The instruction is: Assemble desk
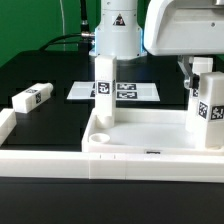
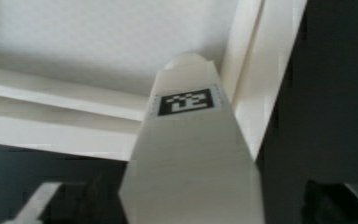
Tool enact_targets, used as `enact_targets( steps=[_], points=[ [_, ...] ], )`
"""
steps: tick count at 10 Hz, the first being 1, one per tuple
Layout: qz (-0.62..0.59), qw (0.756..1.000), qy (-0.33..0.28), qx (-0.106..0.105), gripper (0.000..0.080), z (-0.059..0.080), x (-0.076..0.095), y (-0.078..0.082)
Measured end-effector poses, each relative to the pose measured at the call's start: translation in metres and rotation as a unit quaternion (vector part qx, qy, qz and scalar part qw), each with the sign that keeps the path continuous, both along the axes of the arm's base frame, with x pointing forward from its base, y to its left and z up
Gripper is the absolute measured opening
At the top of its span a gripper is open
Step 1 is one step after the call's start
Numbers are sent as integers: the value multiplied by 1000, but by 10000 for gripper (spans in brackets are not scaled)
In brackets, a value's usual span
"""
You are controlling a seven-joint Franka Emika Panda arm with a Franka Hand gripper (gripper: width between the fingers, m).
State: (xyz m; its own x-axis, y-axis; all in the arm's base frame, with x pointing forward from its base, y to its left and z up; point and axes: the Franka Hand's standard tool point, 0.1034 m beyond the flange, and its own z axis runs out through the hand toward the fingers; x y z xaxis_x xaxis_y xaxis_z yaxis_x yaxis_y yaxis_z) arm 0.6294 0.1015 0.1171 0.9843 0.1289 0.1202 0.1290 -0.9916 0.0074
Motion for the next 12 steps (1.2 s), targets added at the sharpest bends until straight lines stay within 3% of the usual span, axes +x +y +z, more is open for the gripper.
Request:
enact_targets(
  steps=[1,2,3,6,8,12],
  points=[
    [1,1000,0,0,427,0,0,0],
    [0,1000,0,0,427,0,0,0],
    [-5,1000,0,1,288,0,0,0],
    [-32,999,1,5,288,0,0,0],
    [-121,993,2,16,288,-1,-1,0],
    [-341,939,6,44,288,-2,-2,0]
  ],
)
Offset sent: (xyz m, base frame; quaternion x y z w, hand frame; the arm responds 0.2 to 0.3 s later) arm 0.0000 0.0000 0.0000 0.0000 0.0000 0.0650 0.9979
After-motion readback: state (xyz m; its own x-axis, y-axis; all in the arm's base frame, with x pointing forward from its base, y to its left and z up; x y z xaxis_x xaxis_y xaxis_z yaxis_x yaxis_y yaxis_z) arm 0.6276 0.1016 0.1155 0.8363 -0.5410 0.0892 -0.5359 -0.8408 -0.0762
